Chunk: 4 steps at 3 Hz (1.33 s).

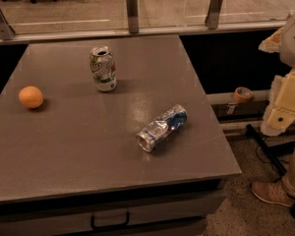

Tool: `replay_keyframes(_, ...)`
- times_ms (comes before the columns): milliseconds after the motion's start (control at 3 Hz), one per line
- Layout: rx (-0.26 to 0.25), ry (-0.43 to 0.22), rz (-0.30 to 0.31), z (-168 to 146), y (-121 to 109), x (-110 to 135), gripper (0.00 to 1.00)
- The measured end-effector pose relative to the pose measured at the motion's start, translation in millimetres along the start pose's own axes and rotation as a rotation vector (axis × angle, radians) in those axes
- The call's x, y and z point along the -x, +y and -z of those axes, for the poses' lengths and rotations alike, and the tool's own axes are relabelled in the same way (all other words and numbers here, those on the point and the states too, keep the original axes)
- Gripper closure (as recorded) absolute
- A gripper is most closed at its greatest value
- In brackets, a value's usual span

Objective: Knock 7up can over

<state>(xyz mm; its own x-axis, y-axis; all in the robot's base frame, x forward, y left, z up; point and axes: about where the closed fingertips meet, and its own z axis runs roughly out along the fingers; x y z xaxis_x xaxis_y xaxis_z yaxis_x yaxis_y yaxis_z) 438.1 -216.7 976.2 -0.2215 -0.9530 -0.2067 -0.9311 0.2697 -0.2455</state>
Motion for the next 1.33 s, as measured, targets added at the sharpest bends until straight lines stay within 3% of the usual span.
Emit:
replay_keyframes(333, 0.0, 0.0, 0.0, 0, 0, 0, 0.0)
replay_keyframes(667, 0.017, -0.087, 0.008, -1, -1, 19, 0.0)
replay_keyframes(1000, 0.053, -0.28, 0.026, -18, -4, 52, 0.0)
replay_keyframes(1333, 0.068, -0.521, 0.025, -36, -3, 101, 0.0)
